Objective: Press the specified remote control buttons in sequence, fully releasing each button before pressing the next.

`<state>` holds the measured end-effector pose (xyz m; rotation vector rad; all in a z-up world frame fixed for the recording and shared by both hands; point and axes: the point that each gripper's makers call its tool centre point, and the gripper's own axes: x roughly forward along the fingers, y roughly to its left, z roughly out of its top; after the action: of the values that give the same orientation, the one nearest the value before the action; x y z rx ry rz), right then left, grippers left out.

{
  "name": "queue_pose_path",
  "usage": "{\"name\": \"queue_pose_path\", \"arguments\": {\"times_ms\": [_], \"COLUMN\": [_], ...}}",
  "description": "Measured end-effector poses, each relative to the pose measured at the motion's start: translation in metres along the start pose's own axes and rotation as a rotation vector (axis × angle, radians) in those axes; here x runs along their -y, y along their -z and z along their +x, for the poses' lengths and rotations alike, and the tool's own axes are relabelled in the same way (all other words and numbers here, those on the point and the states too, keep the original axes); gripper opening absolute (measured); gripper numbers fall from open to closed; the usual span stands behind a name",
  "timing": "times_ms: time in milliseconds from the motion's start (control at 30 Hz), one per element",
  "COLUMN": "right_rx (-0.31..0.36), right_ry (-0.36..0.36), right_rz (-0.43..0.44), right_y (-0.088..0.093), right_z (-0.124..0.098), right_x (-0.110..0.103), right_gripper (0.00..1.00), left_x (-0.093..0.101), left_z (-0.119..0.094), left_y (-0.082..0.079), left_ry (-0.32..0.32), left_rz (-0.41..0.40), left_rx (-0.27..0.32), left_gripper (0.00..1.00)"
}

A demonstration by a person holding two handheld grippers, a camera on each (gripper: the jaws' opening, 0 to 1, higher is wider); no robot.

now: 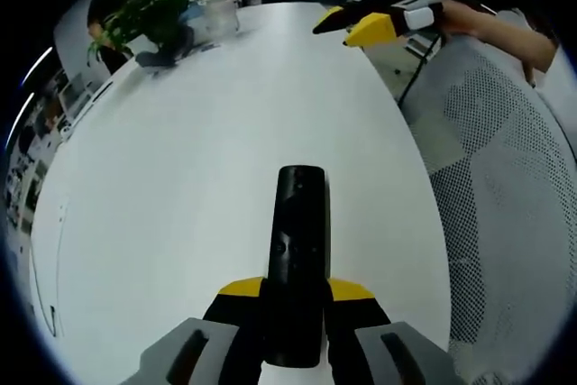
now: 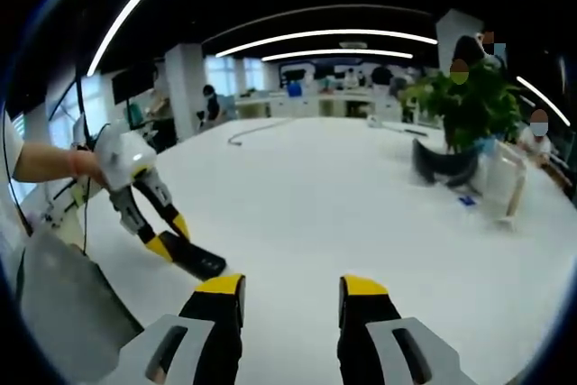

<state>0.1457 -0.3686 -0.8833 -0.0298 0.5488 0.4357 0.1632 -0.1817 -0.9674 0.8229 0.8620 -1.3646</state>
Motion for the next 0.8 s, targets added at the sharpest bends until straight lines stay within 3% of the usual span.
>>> {"name": "queue_pose_path", "arguments": {"times_ms": [800], "right_rx": [-0.016], "right_ry": [-0.027], "right_rz": [-0.016], "right_y": [0.003], "right_z": [0.001], "right_x": [-0.006], "right_gripper": [0.37], "left_x": [0.031], "left_z": [-0.002], "left_y": [0.003], "left_ry": [0.0], "left_rz": [-0.002], "left_rx": [0.03], "left_gripper": [0.24]}}
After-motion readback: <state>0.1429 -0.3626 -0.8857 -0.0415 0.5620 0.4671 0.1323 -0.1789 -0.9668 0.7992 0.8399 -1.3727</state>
